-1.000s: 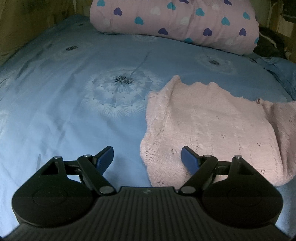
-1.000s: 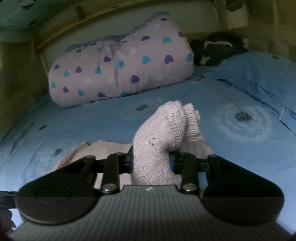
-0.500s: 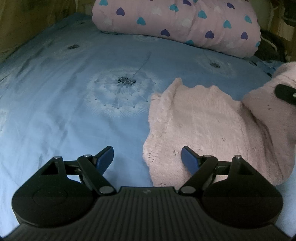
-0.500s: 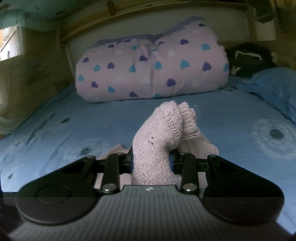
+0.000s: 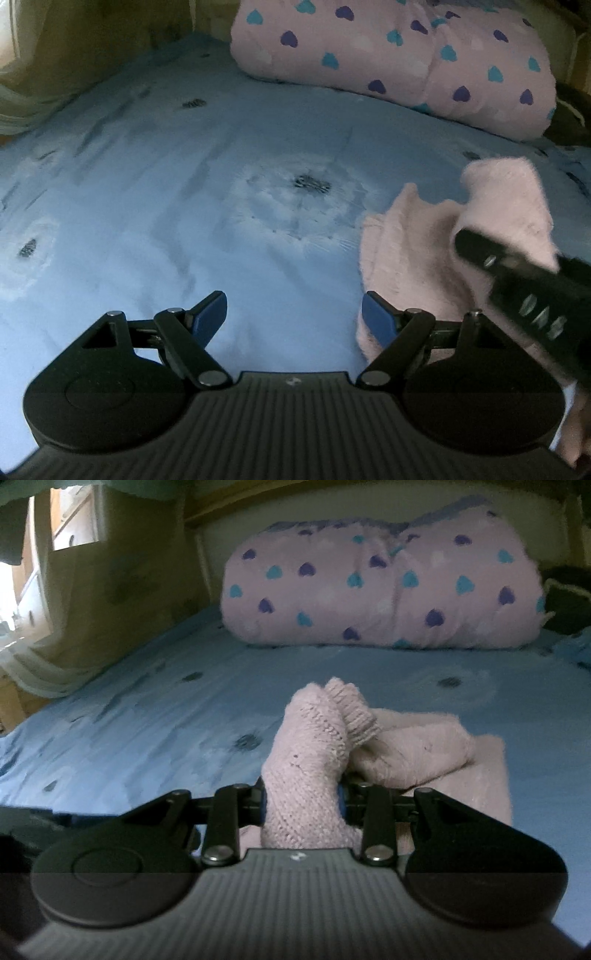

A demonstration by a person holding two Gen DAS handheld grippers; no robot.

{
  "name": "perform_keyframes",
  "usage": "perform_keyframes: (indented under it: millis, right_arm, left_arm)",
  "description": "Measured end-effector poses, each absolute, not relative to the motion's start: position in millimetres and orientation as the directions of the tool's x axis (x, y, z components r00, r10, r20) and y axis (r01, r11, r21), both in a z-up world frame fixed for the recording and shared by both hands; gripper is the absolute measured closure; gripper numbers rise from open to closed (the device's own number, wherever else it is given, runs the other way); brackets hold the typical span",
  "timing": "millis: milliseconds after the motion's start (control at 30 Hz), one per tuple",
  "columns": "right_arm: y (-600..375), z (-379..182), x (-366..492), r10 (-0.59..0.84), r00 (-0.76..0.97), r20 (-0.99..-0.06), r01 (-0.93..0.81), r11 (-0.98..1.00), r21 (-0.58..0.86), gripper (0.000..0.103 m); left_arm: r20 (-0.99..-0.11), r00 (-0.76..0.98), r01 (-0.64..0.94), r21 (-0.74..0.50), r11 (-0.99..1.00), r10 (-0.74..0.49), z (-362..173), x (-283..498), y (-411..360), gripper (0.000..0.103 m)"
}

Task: Fold small clothes
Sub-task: 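Lift the cardigan end with the right tool and fold it over the body, then open the right tool to release the folded end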

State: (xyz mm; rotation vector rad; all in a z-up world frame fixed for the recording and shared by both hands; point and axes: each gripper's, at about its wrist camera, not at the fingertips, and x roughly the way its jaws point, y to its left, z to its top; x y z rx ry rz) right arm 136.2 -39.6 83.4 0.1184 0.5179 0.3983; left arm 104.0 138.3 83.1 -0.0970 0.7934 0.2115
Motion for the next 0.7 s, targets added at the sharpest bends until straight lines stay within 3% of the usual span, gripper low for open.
perform_keyframes:
  millis: [300,533,700]
  right_arm:
    - [-51.6,73.2,140.6,0.591,0.694,-0.411,-0.399,0.791,0.463,0.060]
    - [-77.1,97.2,114.9,0.601,0.707,-0.374,-0.431,0.784,0.446,0.058]
    - [-107.7,99.8,109.4,0.495,0.769,-0.405,-0.326,0.848,0.418,0.056]
  left_arm:
    - [-0.720,0.674,-0.261,-0.026,0.965,0.163,86.1,104.1,154.4,0.019]
    - [-0.676,0.730,-0.247,-0.130,0.960,0.096,98.5,95.4,157.2,0.019]
    - [-0.608,0.794,-0.171,-0.190,0.967,0.021,111.8,86.9,144.1,0.019]
